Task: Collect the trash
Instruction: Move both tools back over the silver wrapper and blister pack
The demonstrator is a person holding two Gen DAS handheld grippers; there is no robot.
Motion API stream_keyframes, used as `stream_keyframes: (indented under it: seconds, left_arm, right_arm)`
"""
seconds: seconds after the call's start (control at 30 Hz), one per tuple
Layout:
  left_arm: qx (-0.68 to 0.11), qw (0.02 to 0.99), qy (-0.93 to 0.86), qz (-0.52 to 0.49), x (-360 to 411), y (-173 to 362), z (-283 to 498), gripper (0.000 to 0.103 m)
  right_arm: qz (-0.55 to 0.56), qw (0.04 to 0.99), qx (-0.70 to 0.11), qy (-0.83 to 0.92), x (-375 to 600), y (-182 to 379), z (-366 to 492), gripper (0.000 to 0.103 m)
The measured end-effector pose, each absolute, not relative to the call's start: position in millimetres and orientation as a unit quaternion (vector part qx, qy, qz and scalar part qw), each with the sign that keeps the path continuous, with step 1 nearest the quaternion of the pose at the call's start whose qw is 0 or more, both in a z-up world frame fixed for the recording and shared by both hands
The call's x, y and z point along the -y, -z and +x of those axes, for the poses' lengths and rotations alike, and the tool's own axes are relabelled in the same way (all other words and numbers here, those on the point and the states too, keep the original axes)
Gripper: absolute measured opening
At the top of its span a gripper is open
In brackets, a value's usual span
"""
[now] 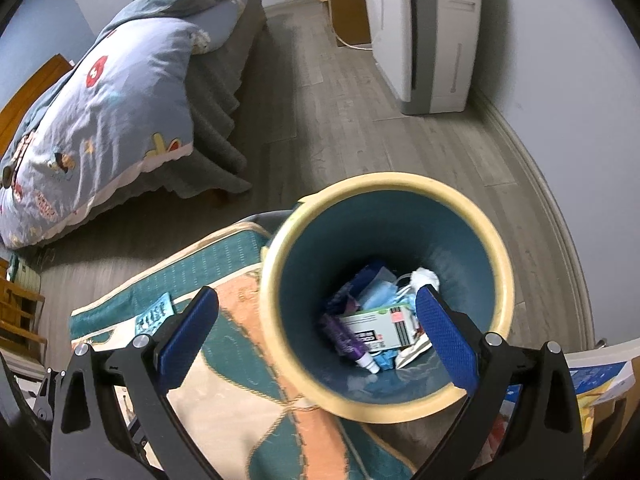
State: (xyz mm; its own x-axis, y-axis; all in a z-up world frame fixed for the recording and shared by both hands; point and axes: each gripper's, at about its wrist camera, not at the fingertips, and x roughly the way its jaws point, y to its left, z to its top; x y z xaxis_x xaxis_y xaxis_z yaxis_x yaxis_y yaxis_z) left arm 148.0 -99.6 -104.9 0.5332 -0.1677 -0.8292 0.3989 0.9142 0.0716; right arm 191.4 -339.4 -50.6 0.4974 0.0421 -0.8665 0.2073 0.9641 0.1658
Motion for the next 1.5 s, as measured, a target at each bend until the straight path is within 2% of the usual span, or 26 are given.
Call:
stream_keyframes:
  seconds: [0.53,0.87,1.3,1.4,1.43,1.5]
  left_arm:
    - [-0.471,0.864,0.130,0.120,32.4,110.0,135.3,0.095]
    - [-0.513,0.847,0.099,0.102,3.2,133.9,136.4,0.095]
    - [-0.571,0.812,0.085,0.091,25.9,181.8,137.2,0.095]
    - [-0.581,0.802,0.103,0.095,34.8,186.8,135.9,0.084]
    - [-0.586,0.798,0.105,0.097,36.3,189.2,135.8,0.073]
    - [-0.599,0.788,0.108,0.093,36.6,193.9,136.7,0.058]
  right_arm:
    - [0.095,0.851,-0.516,0.020,268.7,60.1,201.4,0.097]
    - [0.081,0.848,-0.524,0.005,237.6,70.4,206.6,0.097]
    - [0.091,0.845,-0.527,0.014,252.3,77.7,207.8,0.097]
    - [0.093,0.845,-0.526,0.013,255.1,77.2,208.4,0.097]
    - [0.093,0.845,-0.527,0.013,255.5,77.6,208.7,0.097]
    - [0.092,0.844,-0.528,0.012,255.8,78.8,209.5,0.097]
